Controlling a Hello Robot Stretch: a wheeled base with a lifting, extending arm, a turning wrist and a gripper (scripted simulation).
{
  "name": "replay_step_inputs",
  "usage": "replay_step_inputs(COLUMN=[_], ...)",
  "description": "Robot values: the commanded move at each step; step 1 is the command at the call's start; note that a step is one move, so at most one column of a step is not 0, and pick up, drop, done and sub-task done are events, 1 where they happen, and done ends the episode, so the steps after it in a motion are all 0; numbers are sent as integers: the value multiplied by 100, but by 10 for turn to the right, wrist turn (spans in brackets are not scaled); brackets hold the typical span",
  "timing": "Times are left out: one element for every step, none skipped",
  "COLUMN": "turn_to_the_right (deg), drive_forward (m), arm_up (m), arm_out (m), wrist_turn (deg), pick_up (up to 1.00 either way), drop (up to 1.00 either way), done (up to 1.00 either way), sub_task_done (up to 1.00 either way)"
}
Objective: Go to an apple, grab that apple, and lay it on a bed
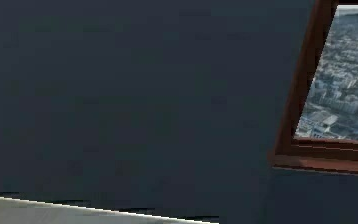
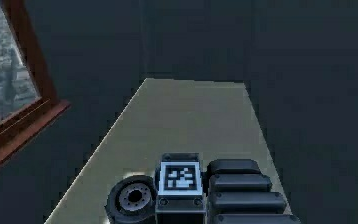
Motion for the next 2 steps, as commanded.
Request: replay_step_inputs(turn_to_the_right=[60, 0], drive_forward=[0, 25], arm_up=[0, 0], arm_out=[0, 0], wrist_turn=[0, 0], pick_up=[0, 0], drop=[0, 0], done=[0, 0], sub_task_done=[0, 0])
